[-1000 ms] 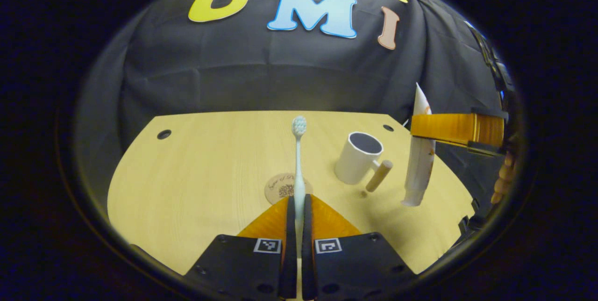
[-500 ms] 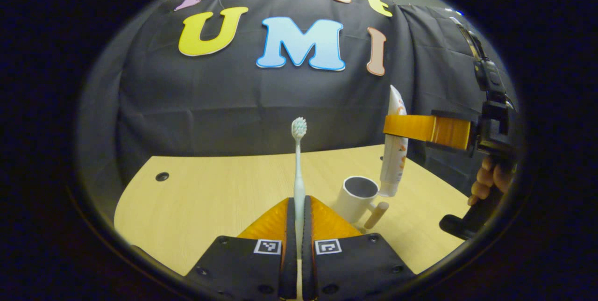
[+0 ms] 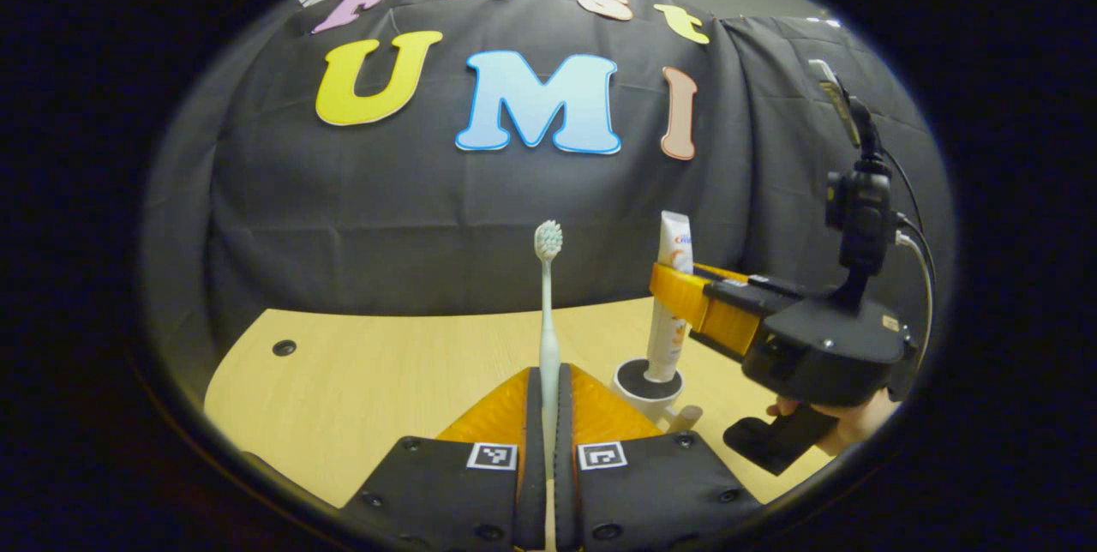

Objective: Put the toothbrush and toothpaste on the desktop into the cup, then pick up the cup and place it on the coaster on the desktop.

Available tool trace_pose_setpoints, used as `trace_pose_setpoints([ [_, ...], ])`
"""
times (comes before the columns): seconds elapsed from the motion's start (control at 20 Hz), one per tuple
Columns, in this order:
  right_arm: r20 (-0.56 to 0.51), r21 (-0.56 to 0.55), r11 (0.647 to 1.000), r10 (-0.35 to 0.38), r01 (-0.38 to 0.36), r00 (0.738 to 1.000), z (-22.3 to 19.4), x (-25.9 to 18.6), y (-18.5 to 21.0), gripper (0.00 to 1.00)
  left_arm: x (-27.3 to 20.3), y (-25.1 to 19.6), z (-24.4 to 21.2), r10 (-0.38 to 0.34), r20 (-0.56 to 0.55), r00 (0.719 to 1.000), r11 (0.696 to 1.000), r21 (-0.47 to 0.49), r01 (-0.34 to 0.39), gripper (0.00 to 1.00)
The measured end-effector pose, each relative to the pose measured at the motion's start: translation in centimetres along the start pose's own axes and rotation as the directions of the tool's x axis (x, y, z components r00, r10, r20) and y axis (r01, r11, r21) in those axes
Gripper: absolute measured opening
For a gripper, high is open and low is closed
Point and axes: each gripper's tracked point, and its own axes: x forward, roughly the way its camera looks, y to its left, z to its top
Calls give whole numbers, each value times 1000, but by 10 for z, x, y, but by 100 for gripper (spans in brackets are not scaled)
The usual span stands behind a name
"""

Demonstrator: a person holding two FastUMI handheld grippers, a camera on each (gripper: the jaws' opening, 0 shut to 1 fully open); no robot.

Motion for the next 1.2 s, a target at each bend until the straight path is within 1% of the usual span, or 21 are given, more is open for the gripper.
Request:
trace_pose_setpoints([
  [0.1,-29,-5,1000,-9,9,1000,-15,4,-2,23,1,0,0,4,5,1000,1000,-11,-4,12],
  [0.25,-99,22,1000,5,-3,995,-37,11,2,24,3,7,0,17,5,1000,1000,-10,-17,12],
  [0.4,-165,39,999,7,0,986,-53,13,-1,30,7,13,-1,24,1,1000,1000,-2,-24,12],
  [0.45,-186,44,999,11,-3,982,-59,11,0,30,6,13,0,26,1,1000,1000,-1,-26,12],
  [0.5,-208,42,999,9,0,978,-65,9,-1,28,6,12,0,24,1,1000,1000,-2,-24,12],
  [0.55,-226,34,999,5,3,974,-71,7,-2,33,5,10,-1,22,1,1000,1000,-3,-22,11],
  [0.7,-266,23,1000,7,-1,964,-81,3,-3,35,10,7,0,15,8,1000,1000,-8,-15,12],
  [0.8,-309,27,1000,11,-3,951,-90,-1,-5,36,15,5,3,11,22,1000,1000,-11,-11,12],
  [0.9,-304,24,999,28,-22,952,-83,-4,-4,40,21,1,5,0,39,999,1000,-20,1,12],
  [0.95,-299,21,999,33,-28,954,-79,-7,-5,44,24,1,6,-3,48,999,1000,-25,4,12],
  [1.0,-297,28,999,42,-35,954,-74,-11,-5,53,27,-1,7,-4,56,998,1000,-29,6,12],
  [1.05,-300,37,999,48,-38,953,-72,-17,-5,58,30,-2,8,-9,62,998,999,-31,11,12],
  [1.1,-296,43,998,46,-35,954,-67,-23,-8,69,33,-4,9,-12,70,997,999,-33,14,12],
  [1.15,-286,48,998,44,-32,957,-58,-30,-11,73,36,-5,12,-17,84,996,999,-35,20,12],
  [1.2,-282,52,998,43,-29,958,-51,-38,-13,80,39,-7,15,-22,100,995,999,-36,26,12],
])
